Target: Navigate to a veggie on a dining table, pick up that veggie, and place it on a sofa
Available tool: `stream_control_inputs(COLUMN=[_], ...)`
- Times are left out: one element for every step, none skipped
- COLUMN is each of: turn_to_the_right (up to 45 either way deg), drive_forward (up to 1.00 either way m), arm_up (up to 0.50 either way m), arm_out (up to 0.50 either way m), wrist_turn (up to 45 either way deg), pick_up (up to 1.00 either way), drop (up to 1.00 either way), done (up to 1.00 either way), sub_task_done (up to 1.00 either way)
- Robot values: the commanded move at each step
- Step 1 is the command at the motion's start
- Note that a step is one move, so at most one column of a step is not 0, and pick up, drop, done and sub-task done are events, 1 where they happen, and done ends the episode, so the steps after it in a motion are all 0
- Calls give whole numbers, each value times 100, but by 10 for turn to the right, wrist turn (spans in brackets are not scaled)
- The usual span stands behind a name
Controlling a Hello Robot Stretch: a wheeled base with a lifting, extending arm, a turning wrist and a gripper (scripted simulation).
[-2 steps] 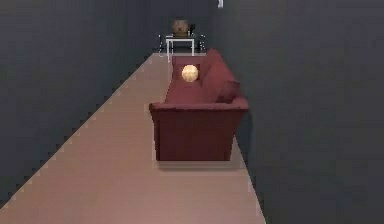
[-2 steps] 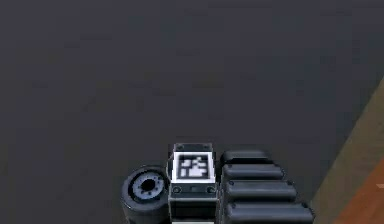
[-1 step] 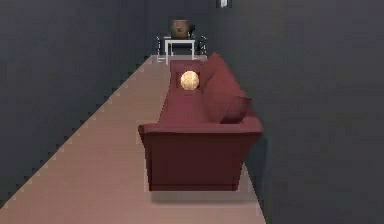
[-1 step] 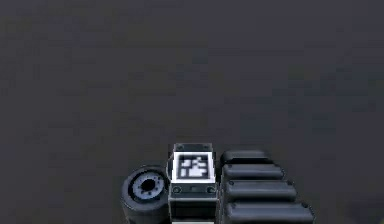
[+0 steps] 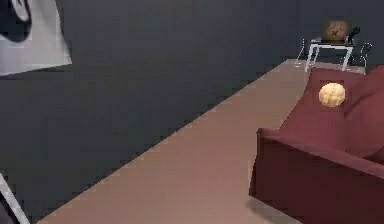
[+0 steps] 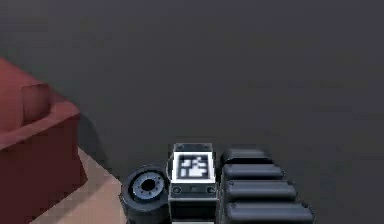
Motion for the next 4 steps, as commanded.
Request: stream_control_inputs(turn_to_the_right=[0, 0, 360, 0], drive_forward=[100, 30, 0, 100], arm_up=[0, 0, 0, 0], arm_out=[0, 0, 0, 0], wrist_turn=[0, 0, 0, 0], pick_up=[0, 0, 0, 0], drop=[0, 0, 0, 0], done=[0, 0, 0, 0], sub_task_done=[0, 0, 0, 0])
